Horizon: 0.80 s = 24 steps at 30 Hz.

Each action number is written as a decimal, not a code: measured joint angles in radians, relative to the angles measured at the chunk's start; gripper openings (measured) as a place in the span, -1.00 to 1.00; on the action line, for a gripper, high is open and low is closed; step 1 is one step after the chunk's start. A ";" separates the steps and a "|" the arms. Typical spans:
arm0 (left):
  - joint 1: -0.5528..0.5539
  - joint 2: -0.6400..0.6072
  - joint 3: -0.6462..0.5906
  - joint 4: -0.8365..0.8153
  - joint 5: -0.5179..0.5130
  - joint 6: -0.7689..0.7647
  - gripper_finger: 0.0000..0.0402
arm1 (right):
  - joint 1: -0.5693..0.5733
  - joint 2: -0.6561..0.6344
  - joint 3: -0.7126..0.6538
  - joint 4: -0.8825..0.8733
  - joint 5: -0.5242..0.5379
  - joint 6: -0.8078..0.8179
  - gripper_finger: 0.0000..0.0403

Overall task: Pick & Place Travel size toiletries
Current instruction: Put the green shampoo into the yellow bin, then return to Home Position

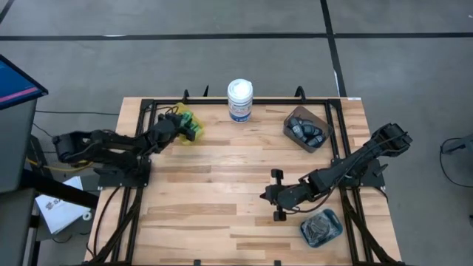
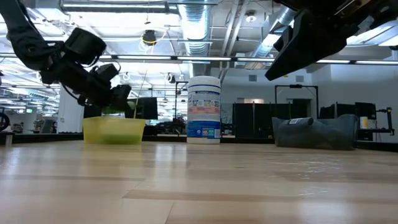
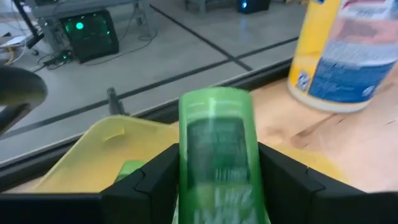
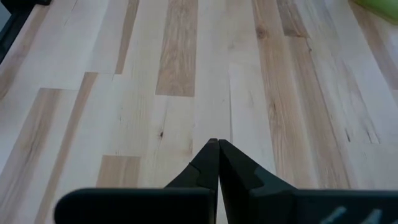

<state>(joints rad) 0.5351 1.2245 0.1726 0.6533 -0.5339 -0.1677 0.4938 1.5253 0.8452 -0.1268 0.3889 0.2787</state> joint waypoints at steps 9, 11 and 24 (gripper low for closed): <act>0.021 0.032 0.000 0.016 0.071 0.004 0.04 | 0.000 0.000 0.000 0.000 0.000 0.002 -1.00; 0.009 -0.015 0.005 0.018 0.134 -0.024 0.10 | 0.000 0.000 0.000 0.001 0.000 0.002 -1.00; -0.189 -0.602 0.016 -0.244 0.236 -0.105 -0.59 | -0.027 -0.050 0.007 0.163 -0.001 -0.207 -1.00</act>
<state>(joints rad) 0.3461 0.6224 0.1883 0.4095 -0.2981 -0.2723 0.4670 1.4758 0.8521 0.0366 0.3879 0.0719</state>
